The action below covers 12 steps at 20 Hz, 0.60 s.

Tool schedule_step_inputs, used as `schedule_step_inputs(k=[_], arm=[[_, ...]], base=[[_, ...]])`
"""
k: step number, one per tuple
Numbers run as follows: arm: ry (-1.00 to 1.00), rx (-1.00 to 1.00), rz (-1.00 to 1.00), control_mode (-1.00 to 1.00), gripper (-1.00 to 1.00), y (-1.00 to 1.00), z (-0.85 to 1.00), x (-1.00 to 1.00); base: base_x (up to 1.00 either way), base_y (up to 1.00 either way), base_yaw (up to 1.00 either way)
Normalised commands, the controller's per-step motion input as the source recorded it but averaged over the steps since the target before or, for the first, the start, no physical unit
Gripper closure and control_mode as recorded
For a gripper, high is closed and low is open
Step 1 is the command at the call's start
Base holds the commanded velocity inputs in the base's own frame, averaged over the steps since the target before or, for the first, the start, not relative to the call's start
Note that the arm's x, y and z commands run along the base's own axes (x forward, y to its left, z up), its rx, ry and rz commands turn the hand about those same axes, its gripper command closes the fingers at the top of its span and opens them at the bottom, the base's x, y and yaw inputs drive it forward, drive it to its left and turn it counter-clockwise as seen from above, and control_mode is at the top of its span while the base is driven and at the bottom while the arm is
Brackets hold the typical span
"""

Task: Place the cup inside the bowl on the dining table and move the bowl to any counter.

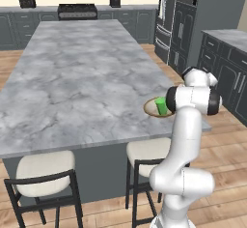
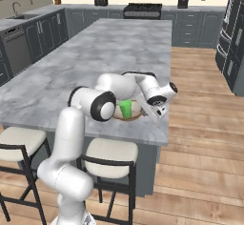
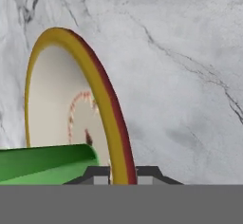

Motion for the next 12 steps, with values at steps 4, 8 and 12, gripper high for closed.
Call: schedule_step_inputs(k=[4, 8, 12], arm=[[0.00, 0.12, 0.00, -1.00, 1.00, 0.00, 0.24, 0.00], [0.00, 0.13, 0.00, -1.00, 1.00, 0.00, 0.29, 0.00], [-0.01, 0.14, 0.00, -1.00, 1.00, 0.00, 0.28, -0.18]], base=[[0.00, 0.00, 0.00], [0.00, 0.00, 0.00], [0.00, 0.00, 0.00]])
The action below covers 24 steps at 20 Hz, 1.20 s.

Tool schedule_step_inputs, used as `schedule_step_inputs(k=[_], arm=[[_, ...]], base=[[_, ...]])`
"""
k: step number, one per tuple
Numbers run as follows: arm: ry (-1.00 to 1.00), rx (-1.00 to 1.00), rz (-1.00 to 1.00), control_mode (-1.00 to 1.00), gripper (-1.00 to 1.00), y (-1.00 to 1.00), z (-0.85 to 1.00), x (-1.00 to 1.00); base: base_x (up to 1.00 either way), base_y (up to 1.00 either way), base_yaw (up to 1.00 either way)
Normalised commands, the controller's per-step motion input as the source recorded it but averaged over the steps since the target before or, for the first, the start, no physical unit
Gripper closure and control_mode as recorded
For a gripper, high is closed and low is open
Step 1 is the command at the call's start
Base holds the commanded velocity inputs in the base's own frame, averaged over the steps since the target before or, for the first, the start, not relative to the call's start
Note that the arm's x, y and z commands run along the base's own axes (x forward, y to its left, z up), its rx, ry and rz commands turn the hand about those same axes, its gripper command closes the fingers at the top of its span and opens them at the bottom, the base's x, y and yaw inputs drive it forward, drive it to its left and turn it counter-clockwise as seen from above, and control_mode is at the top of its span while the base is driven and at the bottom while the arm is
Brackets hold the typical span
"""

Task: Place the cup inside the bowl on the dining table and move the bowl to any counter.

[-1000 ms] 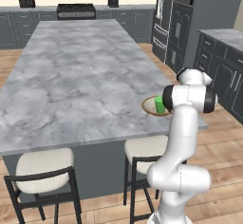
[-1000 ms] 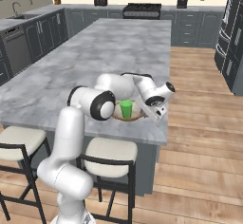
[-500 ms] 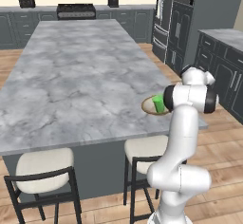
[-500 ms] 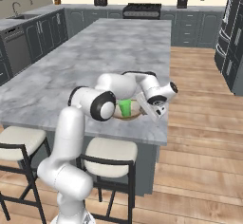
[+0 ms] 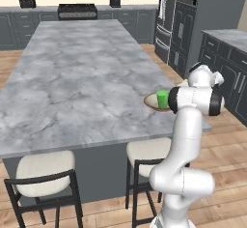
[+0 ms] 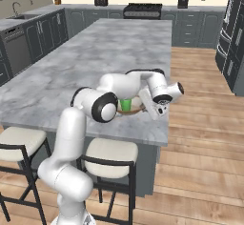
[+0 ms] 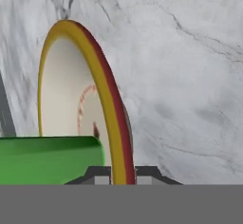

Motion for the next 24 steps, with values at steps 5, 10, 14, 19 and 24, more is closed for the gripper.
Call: schedule_step_inputs(k=[5, 10, 14, 19, 24], arm=[[-0.07, 0.11, 0.02, -1.00, 1.00, 0.00, 0.35, -0.64], [-0.10, 0.07, 0.03, -1.00, 1.00, 0.00, 0.33, -0.63], [-0.09, 0.00, 0.01, -1.00, 1.00, 0.01, 0.26, -0.50], [-0.03, 0.00, 0.02, -1.00, 1.00, 0.00, 0.22, -0.50], [0.00, 0.00, 0.02, -1.00, 1.00, 0.01, 0.09, -0.40]], base=[[0.00, 0.00, 0.00], [0.00, 0.00, 0.00], [0.00, 0.00, 0.00], [0.00, 0.00, 0.00], [0.00, 0.00, 0.00]])
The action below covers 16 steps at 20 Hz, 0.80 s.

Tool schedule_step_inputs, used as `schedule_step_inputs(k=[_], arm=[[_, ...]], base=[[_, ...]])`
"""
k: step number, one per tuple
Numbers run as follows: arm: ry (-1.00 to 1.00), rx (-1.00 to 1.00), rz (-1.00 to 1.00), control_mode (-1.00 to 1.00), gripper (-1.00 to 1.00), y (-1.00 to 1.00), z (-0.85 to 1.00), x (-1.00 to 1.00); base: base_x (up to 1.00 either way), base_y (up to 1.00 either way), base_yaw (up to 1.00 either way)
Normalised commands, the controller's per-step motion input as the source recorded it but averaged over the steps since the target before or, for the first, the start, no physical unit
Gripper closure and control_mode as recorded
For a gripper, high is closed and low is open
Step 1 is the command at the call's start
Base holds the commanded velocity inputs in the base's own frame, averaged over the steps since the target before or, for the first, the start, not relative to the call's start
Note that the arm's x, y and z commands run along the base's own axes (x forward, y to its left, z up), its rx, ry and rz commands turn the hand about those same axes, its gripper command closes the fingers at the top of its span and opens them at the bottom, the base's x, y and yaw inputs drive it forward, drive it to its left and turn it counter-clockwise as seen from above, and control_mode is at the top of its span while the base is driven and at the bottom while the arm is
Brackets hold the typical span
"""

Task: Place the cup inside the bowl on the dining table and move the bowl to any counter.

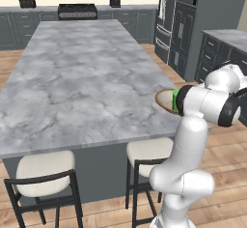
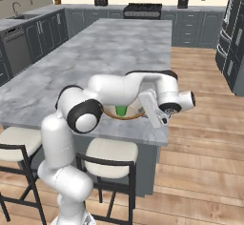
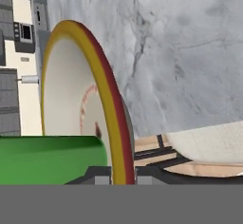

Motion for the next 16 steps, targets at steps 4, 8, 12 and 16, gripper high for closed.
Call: schedule_step_inputs(k=[4, 8, 12, 16], arm=[[0.00, 0.00, 0.00, -1.00, 1.00, 0.00, 0.00, 0.00], [0.00, 0.00, 0.00, -1.00, 1.00, 0.00, 0.00, 0.00], [0.00, 0.00, 0.00, 1.00, 1.00, 0.00, 0.00, 0.00], [0.00, 0.00, 0.00, 1.00, 1.00, 0.00, 0.00, 0.00]], base=[[0.00, 0.00, 0.00], [0.00, 0.00, 0.00], [-0.24, -0.04, -0.01], [-0.76, -0.34, -0.13]])
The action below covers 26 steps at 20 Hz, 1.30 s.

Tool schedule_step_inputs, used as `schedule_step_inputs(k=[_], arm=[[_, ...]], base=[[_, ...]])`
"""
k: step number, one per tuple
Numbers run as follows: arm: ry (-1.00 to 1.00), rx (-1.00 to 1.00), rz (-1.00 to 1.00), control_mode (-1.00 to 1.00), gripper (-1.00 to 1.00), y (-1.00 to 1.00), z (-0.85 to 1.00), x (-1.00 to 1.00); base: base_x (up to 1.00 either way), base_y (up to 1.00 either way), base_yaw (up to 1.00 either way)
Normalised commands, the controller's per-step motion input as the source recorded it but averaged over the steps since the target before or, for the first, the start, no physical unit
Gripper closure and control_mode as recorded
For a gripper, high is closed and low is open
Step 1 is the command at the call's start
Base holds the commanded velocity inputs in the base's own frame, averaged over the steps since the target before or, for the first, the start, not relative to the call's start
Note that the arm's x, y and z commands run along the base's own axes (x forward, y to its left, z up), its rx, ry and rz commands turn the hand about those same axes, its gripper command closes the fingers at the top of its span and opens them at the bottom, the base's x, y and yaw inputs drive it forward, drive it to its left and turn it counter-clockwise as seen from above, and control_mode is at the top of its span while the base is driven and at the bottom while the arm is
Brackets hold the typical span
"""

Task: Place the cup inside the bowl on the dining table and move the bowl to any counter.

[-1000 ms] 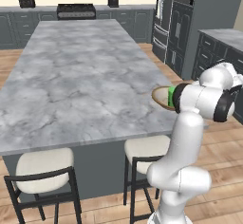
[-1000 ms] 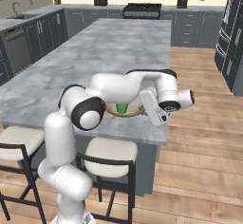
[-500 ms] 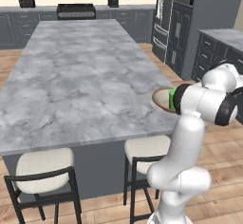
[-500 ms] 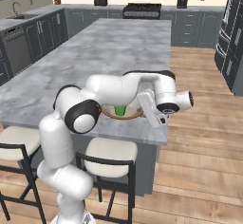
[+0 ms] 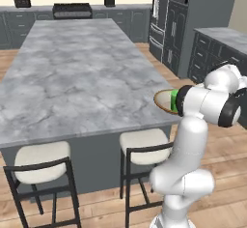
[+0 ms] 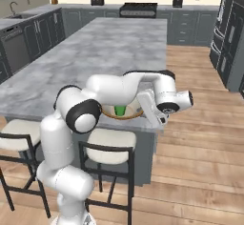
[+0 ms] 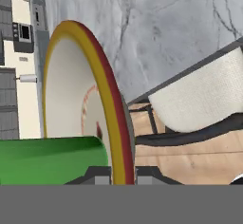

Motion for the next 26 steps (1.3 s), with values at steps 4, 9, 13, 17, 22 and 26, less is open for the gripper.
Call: schedule_step_inputs(k=[4, 9, 13, 17, 22, 26], arm=[[0.00, 0.00, 0.00, 1.00, 1.00, 0.00, 0.00, 0.00], [0.00, 0.00, 0.00, 1.00, 1.00, 0.00, 0.00, 0.00], [0.00, 0.00, 0.00, 1.00, 1.00, 0.00, 0.00, 0.00], [0.00, 0.00, 0.00, 1.00, 1.00, 0.00, 0.00, 0.00], [0.00, 0.00, 0.00, 1.00, 1.00, 0.00, 0.00, 0.00], [0.00, 0.00, 0.00, 1.00, 1.00, 0.00, 0.00, 0.00]], base=[[-0.33, -0.43, -0.16], [-0.01, -0.59, -0.19], [0.01, -0.66, -0.07], [0.25, -0.72, -0.01], [0.66, -0.53, 0.00], [0.71, -0.55, 0.00]])
